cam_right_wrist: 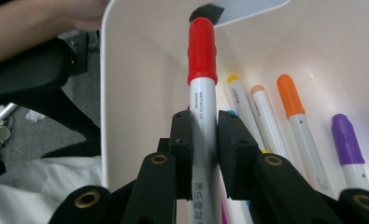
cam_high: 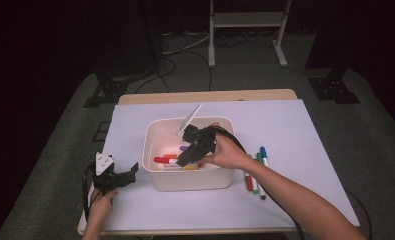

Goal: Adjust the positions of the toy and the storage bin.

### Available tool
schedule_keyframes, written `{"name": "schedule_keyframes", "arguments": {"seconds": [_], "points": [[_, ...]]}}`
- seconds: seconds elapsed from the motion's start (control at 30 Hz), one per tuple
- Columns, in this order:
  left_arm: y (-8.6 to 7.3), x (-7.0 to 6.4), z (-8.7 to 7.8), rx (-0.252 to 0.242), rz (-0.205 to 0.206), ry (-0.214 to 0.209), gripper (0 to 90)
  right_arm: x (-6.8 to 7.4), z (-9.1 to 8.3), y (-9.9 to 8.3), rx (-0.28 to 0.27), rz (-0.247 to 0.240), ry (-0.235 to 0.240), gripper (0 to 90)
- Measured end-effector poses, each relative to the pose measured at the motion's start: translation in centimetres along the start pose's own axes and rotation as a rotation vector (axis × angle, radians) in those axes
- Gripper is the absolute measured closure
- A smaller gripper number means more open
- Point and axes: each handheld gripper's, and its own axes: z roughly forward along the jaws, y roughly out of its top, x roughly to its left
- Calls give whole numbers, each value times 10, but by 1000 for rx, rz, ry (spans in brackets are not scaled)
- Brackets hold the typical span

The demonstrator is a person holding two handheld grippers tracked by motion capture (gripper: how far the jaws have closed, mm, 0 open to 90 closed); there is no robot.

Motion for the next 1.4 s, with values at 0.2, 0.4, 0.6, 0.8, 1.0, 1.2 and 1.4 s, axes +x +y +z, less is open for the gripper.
{"name": "schedule_keyframes", "arguments": {"seconds": [0.2,0.4,0.6,0.8,1.0,1.2,1.4], "points": [[0,0,0,-1,0,-1,0,-1,11,2,44,-18,-10,757],[0,0,0,-1,0,-1,0,-3,17,2,78,-32,-23,756],[0,1,0,-3,-3,-2,0,-3,21,2,84,-33,-18,729],[0,1,0,0,-4,-2,0,1,3,1,39,-32,-42,708],[0,1,0,2,-2,-1,0,3,-38,-12,-57,-10,-66,655],[0,0,0,2,-2,0,0,3,-79,-38,-136,31,-104,636],[0,0,0,2,5,4,0,1,-109,-74,-172,87,-157,605]]}}
